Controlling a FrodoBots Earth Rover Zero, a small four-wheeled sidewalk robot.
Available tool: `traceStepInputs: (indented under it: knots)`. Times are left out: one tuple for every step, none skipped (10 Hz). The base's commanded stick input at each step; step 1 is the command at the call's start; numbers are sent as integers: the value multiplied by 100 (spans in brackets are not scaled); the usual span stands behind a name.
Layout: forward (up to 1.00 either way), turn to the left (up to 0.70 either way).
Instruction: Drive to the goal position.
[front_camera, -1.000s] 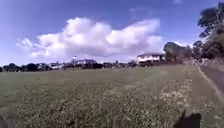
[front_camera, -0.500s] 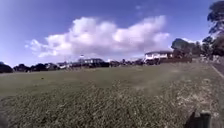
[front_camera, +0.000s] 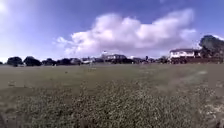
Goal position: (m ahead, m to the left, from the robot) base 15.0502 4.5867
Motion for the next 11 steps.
traceStepInputs:
  knots:
    - [6, 6]
    - [48, 0]
    - [59, 0]
    - [70, 5]
    - [70, 9]
    - [70, 14]
    - [70, 14]
    - [70, 14]
    - [70, 14]
    - [70, 14]
    - [70, 14]
